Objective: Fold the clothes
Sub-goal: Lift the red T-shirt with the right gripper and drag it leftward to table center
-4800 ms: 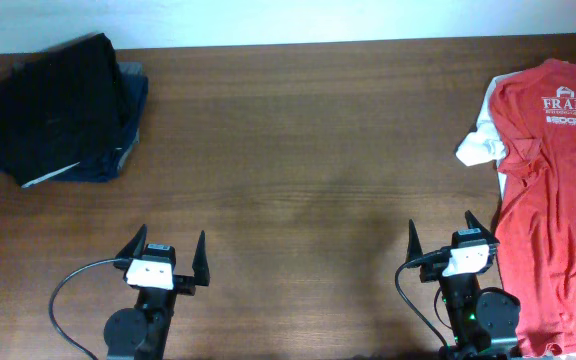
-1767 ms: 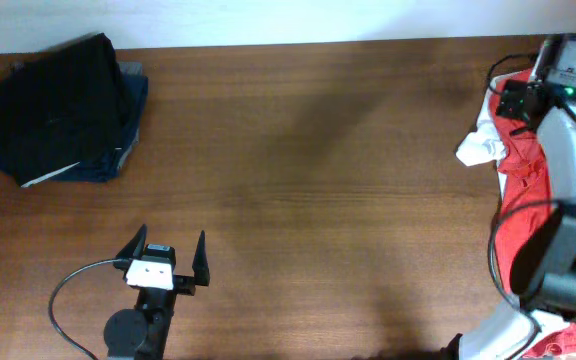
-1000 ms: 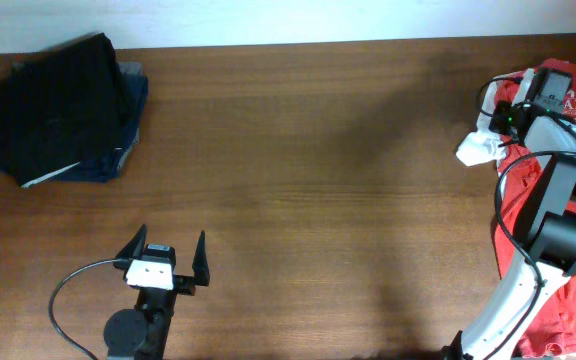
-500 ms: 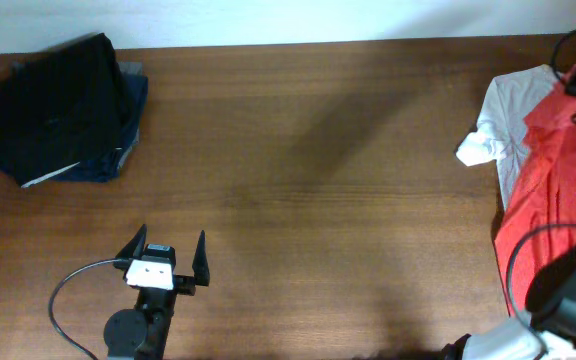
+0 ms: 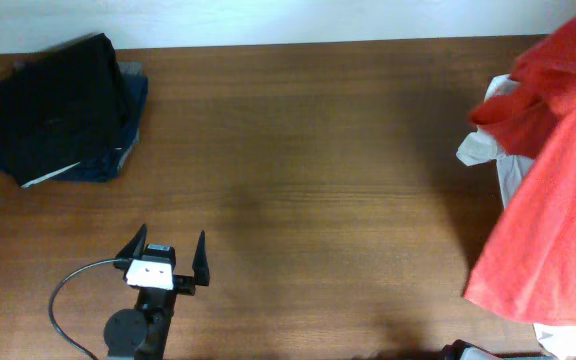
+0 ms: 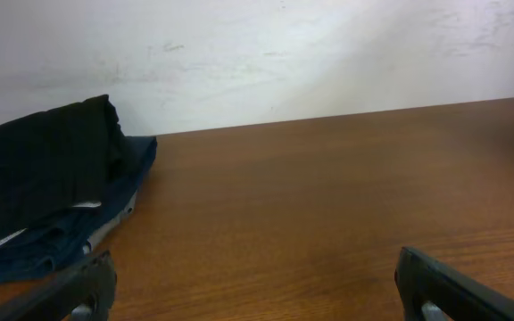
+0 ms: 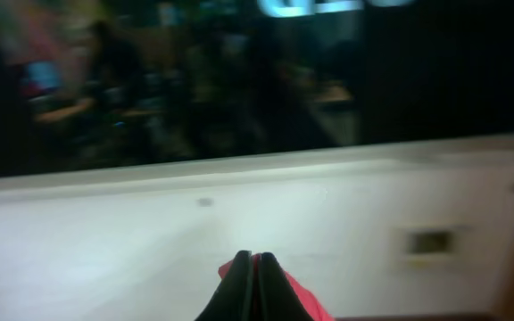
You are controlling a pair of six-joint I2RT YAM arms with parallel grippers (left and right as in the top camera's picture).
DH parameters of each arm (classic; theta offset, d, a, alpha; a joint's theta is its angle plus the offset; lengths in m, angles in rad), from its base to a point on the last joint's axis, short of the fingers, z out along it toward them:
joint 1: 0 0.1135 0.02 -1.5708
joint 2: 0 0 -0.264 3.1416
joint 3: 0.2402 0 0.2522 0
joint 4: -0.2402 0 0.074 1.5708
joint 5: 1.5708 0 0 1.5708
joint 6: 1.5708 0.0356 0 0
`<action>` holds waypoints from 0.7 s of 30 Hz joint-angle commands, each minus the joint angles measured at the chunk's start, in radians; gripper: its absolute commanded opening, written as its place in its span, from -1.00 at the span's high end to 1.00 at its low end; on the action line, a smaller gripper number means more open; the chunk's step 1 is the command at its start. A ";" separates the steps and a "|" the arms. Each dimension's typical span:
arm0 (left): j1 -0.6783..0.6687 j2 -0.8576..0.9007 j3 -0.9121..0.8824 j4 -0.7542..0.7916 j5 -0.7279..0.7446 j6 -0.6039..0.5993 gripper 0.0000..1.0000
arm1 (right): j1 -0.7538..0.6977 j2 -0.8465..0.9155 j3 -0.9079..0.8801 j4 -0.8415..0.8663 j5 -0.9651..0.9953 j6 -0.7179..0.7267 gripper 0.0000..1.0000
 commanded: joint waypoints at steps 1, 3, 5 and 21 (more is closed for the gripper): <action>-0.005 -0.005 -0.007 0.003 0.015 0.015 -0.99 | 0.195 -0.002 0.029 -0.079 -0.107 0.031 0.92; -0.005 -0.005 -0.007 0.002 0.015 0.015 -0.99 | 0.428 0.097 0.028 -0.192 -0.039 0.031 0.92; -0.005 -0.005 -0.007 0.002 0.015 0.015 -0.99 | 0.603 0.235 0.027 -0.234 -0.036 0.031 0.92; -0.005 -0.005 -0.007 0.003 0.015 0.015 -0.99 | 1.258 0.652 0.027 -0.068 0.230 0.144 0.92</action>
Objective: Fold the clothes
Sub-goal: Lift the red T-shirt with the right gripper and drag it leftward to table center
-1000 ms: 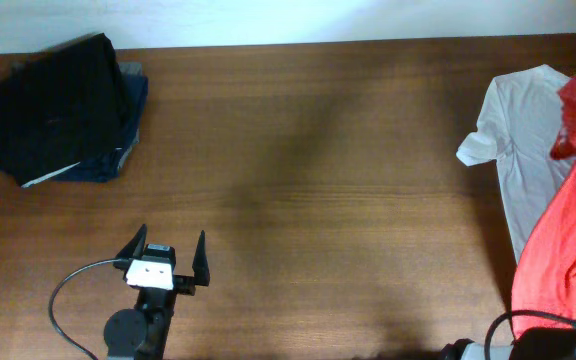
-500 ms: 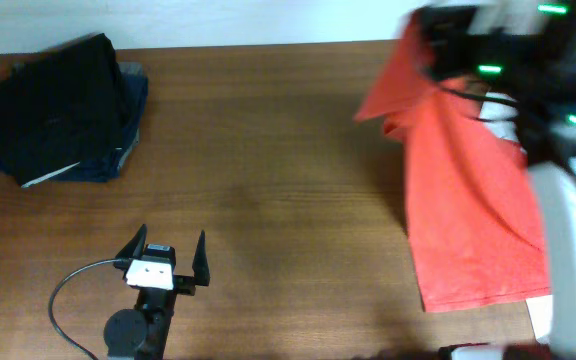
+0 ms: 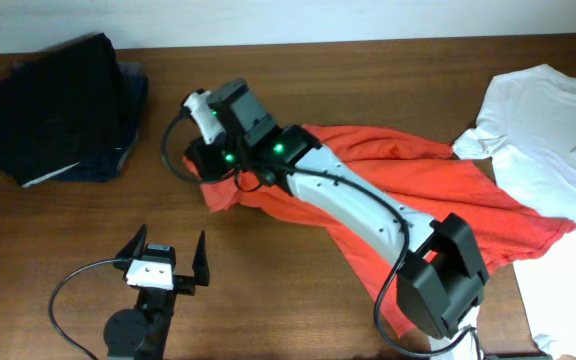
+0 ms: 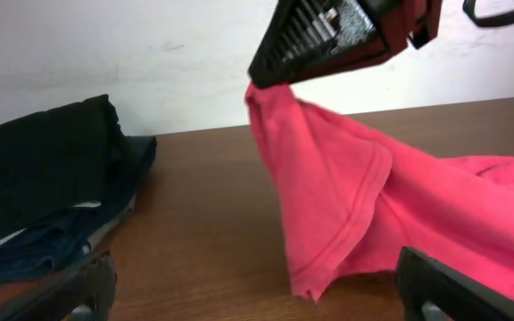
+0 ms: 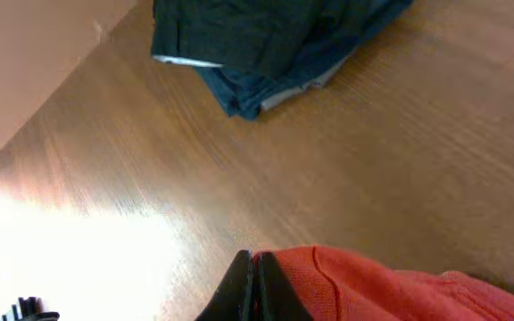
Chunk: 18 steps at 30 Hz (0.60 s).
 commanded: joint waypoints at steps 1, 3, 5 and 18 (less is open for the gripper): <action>-0.005 -0.005 -0.007 0.002 0.014 0.015 -0.99 | 0.030 0.001 0.011 0.017 0.046 0.011 0.92; -0.005 -0.005 -0.007 0.002 0.014 0.015 -0.99 | 0.031 0.010 0.011 0.035 0.047 0.011 0.92; -0.005 -0.005 -0.007 0.002 0.014 0.015 -0.99 | 0.029 0.021 0.011 0.039 0.063 0.037 0.92; -0.005 -0.005 -0.007 0.002 0.014 0.015 -0.99 | 0.027 0.022 0.016 0.271 -0.019 0.096 -0.56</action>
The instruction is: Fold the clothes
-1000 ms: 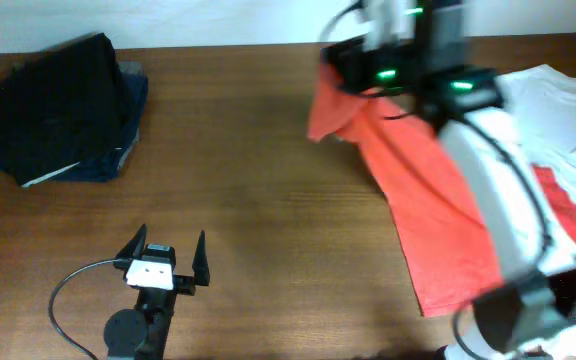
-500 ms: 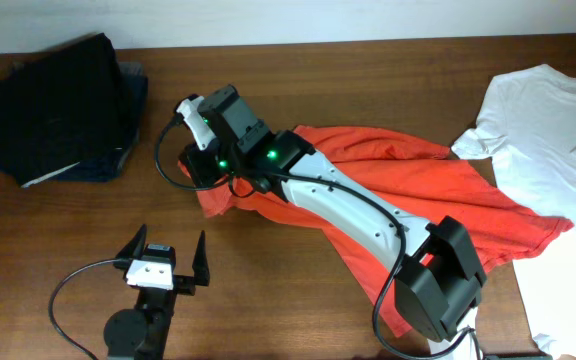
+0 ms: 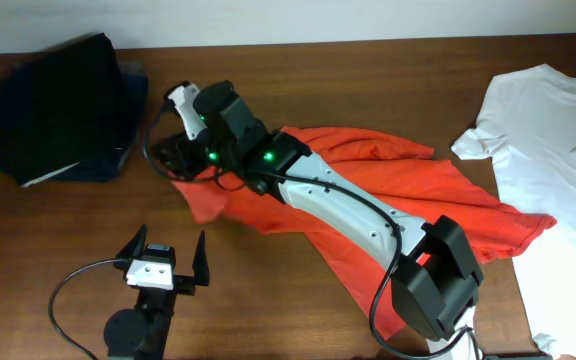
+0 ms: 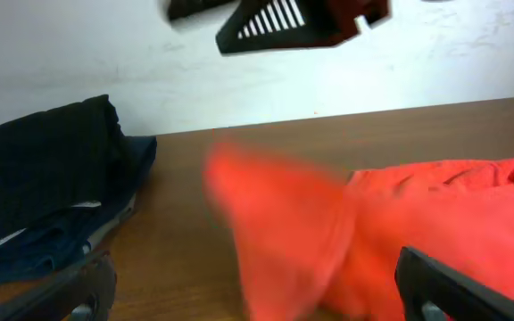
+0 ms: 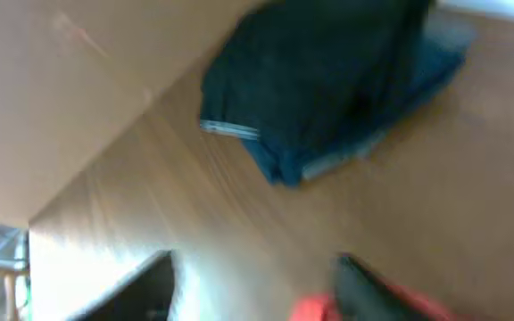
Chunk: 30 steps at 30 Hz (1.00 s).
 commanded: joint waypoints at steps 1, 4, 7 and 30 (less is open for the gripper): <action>-0.005 -0.005 -0.007 0.002 0.015 0.016 -0.99 | -0.026 0.009 0.031 0.053 -0.010 0.001 -0.63; -0.005 -0.005 -0.007 0.002 0.014 0.016 -0.99 | -0.141 -0.039 0.043 -0.045 -0.009 0.001 -0.97; -0.005 -0.005 -0.007 0.003 0.014 0.016 -0.99 | -0.317 -0.106 0.043 -0.304 0.000 0.001 -0.97; -0.005 -0.005 -0.007 0.002 0.014 0.016 -0.99 | -0.610 0.396 -0.017 -0.442 0.233 0.080 0.92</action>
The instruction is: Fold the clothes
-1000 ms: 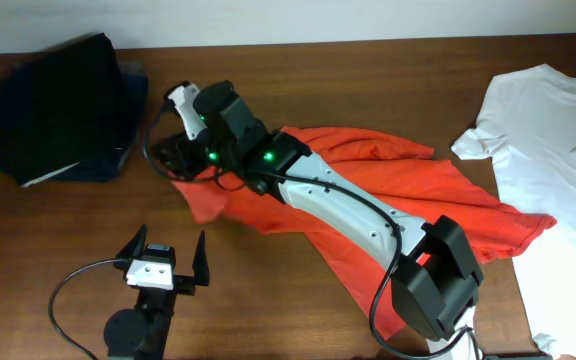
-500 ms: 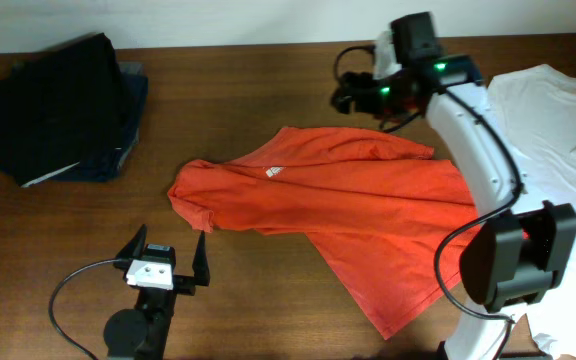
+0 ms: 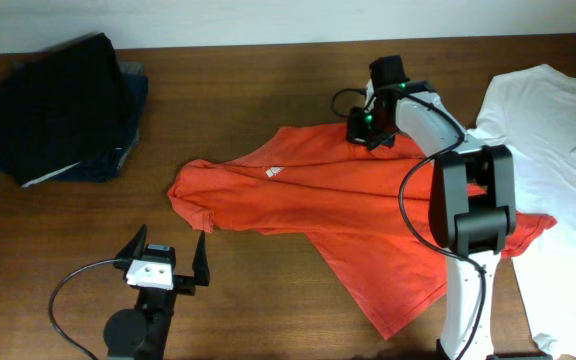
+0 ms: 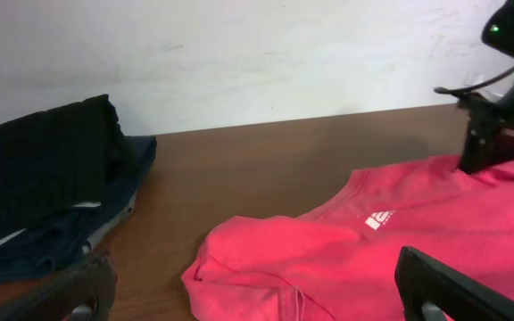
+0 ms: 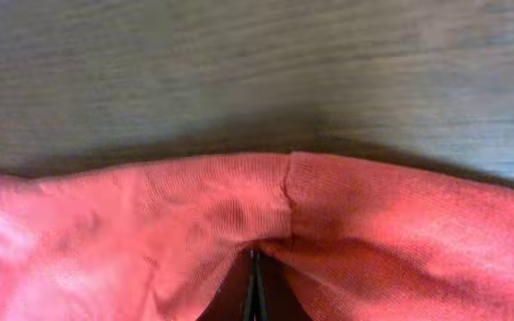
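Observation:
A red shirt (image 3: 368, 210) lies spread over the middle of the brown table (image 3: 268, 80), a small white logo facing up. My right gripper (image 3: 368, 135) is at the shirt's far edge, right of centre. In the right wrist view it (image 5: 255, 285) is shut on a pinch of the red shirt (image 5: 177, 214) at a seam. Near the front left edge, my left gripper (image 3: 168, 262) stands open and holds nothing. The left wrist view shows the red shirt (image 4: 364, 250) just ahead of the wide-open left gripper (image 4: 257, 308).
A folded pile of dark clothes (image 3: 63, 105) sits at the far left corner, also seen as a dark pile (image 4: 43, 187) from the left wrist. A white T-shirt (image 3: 553, 130) lies at the right edge, partly under the red one.
My right gripper was open at the shirt's left end near the dark pile. Now it is at the shirt's far edge, right of centre, shut on the fabric. The shirt lies flatter.
First my right gripper held the red shirt hanging at the table's right side. Then it held a corner by the dark pile, the shirt stretched across the table. Then it was open there. Now it grips the far edge. My left gripper stayed open and still.

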You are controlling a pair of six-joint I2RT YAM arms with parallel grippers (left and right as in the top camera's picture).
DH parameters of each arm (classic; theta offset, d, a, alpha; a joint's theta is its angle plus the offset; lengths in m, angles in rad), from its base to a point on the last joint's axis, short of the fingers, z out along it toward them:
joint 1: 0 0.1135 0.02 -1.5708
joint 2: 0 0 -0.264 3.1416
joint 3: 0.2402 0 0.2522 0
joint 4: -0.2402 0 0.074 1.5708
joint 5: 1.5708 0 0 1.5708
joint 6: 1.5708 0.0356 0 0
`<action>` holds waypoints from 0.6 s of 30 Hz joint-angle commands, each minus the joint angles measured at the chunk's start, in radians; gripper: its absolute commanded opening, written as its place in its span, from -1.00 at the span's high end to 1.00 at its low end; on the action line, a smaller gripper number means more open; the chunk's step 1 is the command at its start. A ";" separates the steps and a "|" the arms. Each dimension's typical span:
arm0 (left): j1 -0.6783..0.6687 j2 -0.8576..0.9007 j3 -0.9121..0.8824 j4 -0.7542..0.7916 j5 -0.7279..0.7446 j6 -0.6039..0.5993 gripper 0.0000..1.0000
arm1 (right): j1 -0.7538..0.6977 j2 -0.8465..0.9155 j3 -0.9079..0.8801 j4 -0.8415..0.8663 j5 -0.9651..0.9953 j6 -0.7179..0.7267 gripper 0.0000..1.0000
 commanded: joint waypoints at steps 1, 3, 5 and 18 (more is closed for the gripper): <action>-0.005 -0.005 -0.007 0.002 0.014 0.015 -0.99 | 0.046 0.127 -0.019 0.109 0.165 0.046 0.92; -0.005 -0.005 -0.007 0.003 0.014 0.015 -0.99 | 0.071 0.171 -0.019 0.257 0.229 0.045 0.92; -0.005 -0.005 -0.007 0.002 0.014 0.015 -0.99 | 0.101 0.229 -0.019 0.413 0.240 0.045 0.92; -0.005 -0.005 -0.007 0.002 0.014 0.015 -0.99 | 0.198 0.280 0.462 0.158 0.257 -0.381 0.62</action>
